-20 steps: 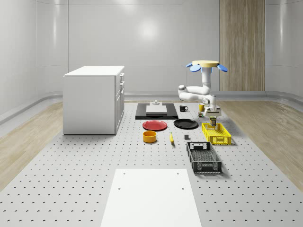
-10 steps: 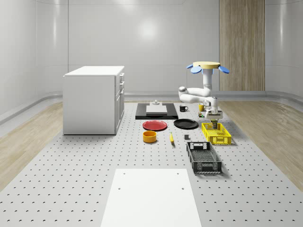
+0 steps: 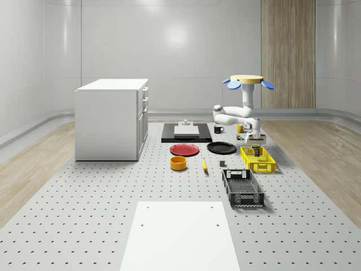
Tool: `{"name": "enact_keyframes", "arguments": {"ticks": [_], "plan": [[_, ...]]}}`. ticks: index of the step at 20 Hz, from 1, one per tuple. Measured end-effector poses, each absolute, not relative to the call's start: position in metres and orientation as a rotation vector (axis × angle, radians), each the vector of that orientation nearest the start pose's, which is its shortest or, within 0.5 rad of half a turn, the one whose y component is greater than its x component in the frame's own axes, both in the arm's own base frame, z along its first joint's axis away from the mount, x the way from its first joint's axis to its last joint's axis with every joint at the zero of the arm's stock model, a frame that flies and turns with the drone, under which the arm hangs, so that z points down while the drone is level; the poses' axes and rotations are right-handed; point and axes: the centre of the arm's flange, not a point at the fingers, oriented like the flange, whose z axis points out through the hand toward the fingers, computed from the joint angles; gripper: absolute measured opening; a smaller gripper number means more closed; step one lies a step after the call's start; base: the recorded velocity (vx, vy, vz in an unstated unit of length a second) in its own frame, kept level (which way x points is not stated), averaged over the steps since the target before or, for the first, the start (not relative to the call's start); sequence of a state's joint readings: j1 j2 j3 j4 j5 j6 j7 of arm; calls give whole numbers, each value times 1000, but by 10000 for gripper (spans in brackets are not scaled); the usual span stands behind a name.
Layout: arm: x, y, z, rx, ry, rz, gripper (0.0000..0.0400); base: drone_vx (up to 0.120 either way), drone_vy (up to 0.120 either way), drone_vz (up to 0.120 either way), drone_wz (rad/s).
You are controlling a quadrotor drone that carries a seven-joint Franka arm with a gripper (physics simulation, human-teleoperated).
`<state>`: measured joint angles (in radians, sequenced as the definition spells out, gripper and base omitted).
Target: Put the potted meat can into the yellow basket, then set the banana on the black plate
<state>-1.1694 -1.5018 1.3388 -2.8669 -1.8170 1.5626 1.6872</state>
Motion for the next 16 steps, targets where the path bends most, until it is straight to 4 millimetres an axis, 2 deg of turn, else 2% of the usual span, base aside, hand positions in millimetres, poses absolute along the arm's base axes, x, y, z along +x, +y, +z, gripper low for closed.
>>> {"name": "enact_keyframes", "arguments": {"ticks": [10, 13, 16], "plan": [[307, 0, 528, -5, 3, 786, 292, 0, 0, 0, 0], [307, 0, 533, -4, 2, 785, 349, 0, 0, 0, 0], [307, 0, 531, -2, 0, 786, 376, 0, 0, 53, 0]]}}
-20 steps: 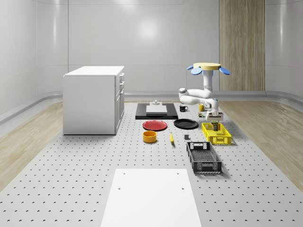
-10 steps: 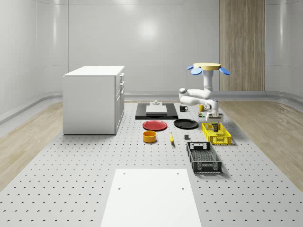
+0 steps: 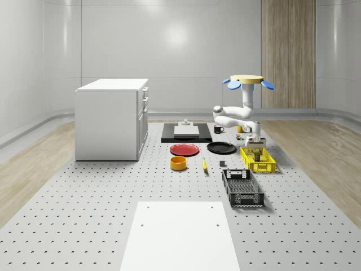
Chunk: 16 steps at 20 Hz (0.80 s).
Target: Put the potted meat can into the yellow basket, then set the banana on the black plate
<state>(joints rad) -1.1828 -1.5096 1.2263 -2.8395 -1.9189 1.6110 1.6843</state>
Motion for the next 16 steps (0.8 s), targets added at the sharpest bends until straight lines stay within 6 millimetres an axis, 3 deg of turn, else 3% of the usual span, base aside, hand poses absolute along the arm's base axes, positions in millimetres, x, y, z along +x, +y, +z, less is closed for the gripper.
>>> {"name": "enact_keyframes", "arguments": {"ticks": [8, 11, 16], "plan": [[307, 0, 527, 0, -1, 786, 397, 0, 0, 120, 0], [307, 0, 527, 0, -2, 786, 398, 107, -107, 93, 0], [307, 0, 527, 1, -2, 786, 400, 120, -120, 0, 0]]}}
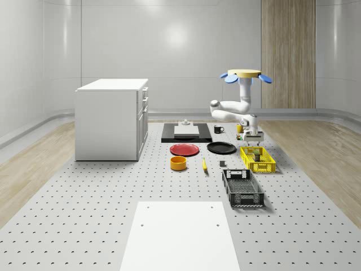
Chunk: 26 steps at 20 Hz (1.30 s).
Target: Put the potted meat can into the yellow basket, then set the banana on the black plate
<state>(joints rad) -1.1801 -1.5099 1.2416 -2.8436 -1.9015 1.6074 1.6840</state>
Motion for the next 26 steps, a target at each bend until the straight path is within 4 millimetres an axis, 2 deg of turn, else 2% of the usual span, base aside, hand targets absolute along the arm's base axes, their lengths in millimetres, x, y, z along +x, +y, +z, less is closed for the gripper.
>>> {"name": "enact_keyframes", "arguments": {"ticks": [6, 26], "plan": [[307, 0, 527, 1, -2, 786, 400, 113, -120, 0, 0], [307, 0, 527, 1, -2, 786, 400, 0, -120, 0, 0]]}}
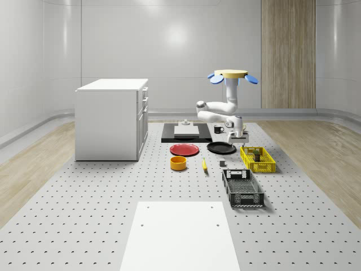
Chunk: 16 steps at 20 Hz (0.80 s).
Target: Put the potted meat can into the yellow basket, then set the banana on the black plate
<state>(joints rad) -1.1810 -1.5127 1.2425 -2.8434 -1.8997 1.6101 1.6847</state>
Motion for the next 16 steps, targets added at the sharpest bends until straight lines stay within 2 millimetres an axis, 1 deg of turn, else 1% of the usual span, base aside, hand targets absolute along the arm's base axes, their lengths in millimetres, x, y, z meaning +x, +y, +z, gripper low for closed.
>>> {"name": "enact_keyframes", "arguments": {"ticks": [5, 8, 9, 16], "plan": [[307, 0, 527, 1, -2, 786, 400, 8, -120, 0, 0], [307, 0, 527, 1, -2, 786, 400, 120, -120, 0, 0], [307, 0, 527, 1, -2, 786, 400, 40, -120, 0, 0], [307, 0, 527, 1, -2, 786, 400, 0, -120, 0, 0]]}}
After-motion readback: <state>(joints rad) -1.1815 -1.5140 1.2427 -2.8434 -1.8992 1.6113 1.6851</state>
